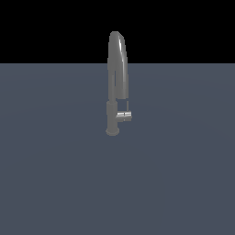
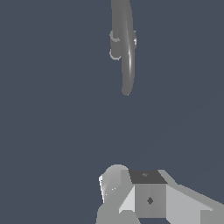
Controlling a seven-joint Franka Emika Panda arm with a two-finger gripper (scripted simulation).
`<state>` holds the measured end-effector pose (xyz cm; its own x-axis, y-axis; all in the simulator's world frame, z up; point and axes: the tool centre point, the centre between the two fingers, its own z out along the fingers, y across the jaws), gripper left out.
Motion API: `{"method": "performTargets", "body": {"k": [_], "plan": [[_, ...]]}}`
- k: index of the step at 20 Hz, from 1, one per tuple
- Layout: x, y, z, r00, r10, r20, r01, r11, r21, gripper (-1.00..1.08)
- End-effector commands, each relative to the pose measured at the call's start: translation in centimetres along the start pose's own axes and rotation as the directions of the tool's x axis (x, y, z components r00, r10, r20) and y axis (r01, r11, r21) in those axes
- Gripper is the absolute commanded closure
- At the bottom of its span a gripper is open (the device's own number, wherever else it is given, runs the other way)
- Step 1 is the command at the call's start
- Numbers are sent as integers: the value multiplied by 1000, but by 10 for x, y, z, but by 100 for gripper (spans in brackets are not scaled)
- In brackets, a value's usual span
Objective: Turn on the faucet by rotating a designated handle.
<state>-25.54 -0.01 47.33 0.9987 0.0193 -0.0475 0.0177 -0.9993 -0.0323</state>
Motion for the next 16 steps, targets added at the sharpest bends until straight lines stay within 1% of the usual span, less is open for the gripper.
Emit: {"method": "performTargets", "body": {"k": [1,8,12,16], "plan": [[0,0,0,1000,0,0,0,1000,0,108],[7,-1,1,1000,14,15,-14,1000,13,108],[16,-2,2,999,33,38,-35,999,32,108],[30,-2,3,996,62,72,-66,996,60,108]]}}
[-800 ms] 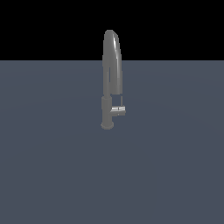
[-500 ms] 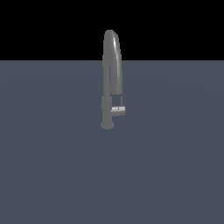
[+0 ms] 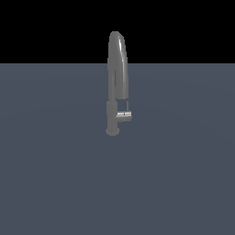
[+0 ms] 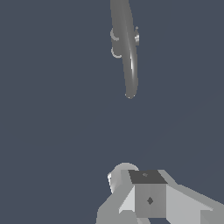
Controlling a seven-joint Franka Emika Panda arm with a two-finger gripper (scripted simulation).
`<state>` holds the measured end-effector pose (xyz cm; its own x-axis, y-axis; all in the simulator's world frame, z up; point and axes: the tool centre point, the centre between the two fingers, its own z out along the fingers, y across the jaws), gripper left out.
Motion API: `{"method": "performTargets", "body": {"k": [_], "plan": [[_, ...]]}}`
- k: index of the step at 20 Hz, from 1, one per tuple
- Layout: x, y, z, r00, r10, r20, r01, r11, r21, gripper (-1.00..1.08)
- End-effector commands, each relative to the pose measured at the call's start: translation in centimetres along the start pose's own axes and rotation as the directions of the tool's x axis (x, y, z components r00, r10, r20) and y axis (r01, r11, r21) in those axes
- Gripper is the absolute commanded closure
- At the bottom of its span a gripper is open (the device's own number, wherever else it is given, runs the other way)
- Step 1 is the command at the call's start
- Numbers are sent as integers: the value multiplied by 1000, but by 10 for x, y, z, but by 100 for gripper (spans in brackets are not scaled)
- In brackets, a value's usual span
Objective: Turn on the faucet by rotating a designated handle.
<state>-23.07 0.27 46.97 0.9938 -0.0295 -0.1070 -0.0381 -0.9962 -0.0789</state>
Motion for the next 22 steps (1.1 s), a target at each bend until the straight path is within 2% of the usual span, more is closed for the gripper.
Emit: {"method": "performTargets", "body": {"k": [1,12,22], "plan": [[10,-1,1,1000,20,23,-21,1000,20,108],[70,-3,11,976,134,170,-157,979,130,108],[128,0,28,920,222,324,-301,929,218,108]]}}
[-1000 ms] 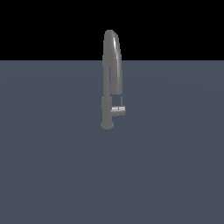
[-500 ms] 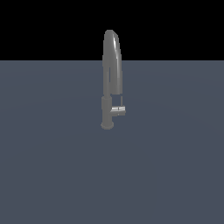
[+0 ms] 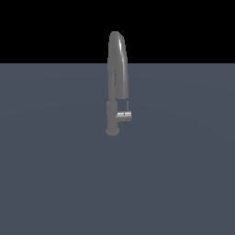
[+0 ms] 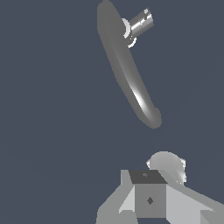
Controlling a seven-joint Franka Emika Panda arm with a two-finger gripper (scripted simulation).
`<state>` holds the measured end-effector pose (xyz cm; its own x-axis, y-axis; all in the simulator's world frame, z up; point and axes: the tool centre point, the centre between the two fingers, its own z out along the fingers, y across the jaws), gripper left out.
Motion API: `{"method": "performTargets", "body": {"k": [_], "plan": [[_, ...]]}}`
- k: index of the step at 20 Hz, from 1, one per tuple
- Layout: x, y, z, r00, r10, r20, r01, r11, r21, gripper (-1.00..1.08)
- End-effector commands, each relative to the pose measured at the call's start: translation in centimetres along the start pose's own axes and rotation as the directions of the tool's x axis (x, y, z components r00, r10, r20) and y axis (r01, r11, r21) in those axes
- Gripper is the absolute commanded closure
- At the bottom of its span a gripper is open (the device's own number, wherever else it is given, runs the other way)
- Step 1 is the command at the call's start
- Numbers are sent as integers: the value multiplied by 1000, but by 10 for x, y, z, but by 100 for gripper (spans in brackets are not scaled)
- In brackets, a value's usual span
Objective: Turn on the faucet by rotating a designated handle.
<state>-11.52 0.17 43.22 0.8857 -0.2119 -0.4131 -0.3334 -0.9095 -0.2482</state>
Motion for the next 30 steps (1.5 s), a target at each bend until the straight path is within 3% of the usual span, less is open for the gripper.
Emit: {"method": "performTargets", "body": {"k": [1,9,16,23,30], "plan": [[16,-2,1,999,31,36,-33,999,32,108],[65,-3,9,980,123,158,-143,982,125,108],[108,-1,20,942,191,274,-249,948,196,108],[152,4,37,884,246,397,-364,896,255,108],[195,12,61,802,284,526,-486,822,298,108]]}}
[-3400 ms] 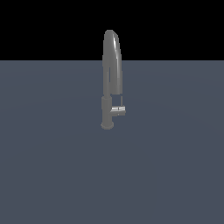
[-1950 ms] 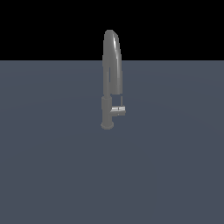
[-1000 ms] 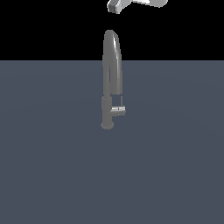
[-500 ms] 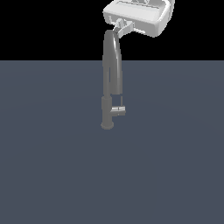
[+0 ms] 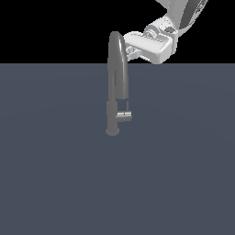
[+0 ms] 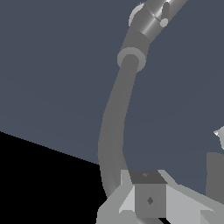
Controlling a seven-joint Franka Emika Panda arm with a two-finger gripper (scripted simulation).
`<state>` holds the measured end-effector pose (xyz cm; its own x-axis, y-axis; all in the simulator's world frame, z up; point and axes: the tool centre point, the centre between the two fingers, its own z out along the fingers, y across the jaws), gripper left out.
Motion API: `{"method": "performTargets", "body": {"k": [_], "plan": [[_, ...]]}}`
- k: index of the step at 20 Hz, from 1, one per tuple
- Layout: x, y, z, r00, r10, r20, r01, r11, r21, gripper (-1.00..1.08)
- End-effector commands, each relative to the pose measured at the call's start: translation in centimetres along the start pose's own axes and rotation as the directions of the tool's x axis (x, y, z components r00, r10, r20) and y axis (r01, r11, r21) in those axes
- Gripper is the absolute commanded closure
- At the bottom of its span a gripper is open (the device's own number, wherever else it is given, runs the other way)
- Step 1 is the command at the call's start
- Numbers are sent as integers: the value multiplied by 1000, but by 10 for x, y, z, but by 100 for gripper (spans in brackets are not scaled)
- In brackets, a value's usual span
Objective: Turn on the faucet by rotating a designated handle.
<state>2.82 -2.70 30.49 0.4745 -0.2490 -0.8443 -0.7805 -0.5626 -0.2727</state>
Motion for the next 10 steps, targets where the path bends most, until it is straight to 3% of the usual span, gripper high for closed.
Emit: {"method": "performTargets", "body": {"k": [1,10], "plan": [[18,-2,1,998,37,46,-39,998,39,108],[89,-2,13,959,166,231,-208,963,173,108]]}}
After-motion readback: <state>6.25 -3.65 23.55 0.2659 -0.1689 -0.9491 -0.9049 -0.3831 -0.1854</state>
